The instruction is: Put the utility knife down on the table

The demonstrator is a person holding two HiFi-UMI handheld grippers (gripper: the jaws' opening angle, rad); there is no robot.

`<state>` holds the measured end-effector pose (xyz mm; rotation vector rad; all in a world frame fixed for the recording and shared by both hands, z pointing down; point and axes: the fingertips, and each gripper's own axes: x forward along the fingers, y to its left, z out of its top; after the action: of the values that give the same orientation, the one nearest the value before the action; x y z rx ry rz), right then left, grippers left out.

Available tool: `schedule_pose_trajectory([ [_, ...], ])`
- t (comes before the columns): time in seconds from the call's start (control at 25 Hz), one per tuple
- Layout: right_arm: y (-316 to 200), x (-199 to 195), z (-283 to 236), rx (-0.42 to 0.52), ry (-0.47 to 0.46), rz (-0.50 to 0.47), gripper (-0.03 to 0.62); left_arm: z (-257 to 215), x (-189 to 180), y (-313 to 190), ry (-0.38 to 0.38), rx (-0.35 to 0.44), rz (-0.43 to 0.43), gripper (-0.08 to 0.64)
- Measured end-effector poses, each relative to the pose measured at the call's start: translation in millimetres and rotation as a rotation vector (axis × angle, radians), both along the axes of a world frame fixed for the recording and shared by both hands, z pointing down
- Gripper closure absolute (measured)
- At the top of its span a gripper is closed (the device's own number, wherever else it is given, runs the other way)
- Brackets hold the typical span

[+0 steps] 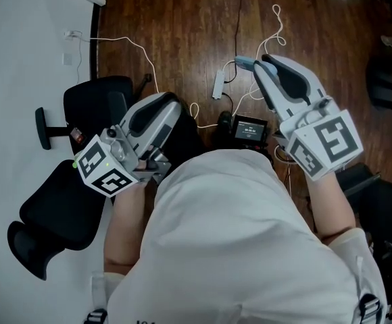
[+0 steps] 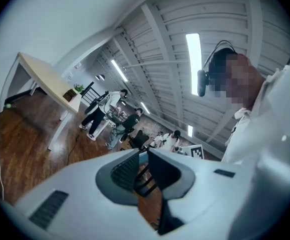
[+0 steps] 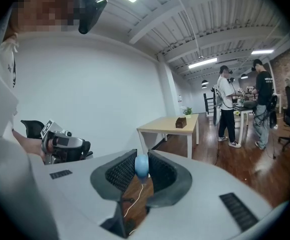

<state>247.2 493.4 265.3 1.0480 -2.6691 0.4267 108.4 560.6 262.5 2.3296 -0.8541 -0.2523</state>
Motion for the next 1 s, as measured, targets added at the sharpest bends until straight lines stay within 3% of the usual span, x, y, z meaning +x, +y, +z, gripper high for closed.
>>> schedule_pose_trajectory([
  [0.28, -27, -41, 0, -0.007, 0.023, 0.043, 0.521, 6, -43, -37, 0.021, 0.003, 0.043, 0.505],
  [0.52, -92, -124, 2, -0.029, 0.086, 0.067, 0.522, 7, -135, -99, 0.045, -0.002, 0.063, 0.505],
  [0.72, -96, -130, 7, -0.003, 0.082, 0.075, 0.521, 15, -147, -97, 0.027, 0.007, 0.051, 0.505],
  [1.0, -139, -190, -3, -0.015, 0.125, 0.087, 0.522, 10, -203, -139, 0.075, -0.006, 0.066, 0.505],
])
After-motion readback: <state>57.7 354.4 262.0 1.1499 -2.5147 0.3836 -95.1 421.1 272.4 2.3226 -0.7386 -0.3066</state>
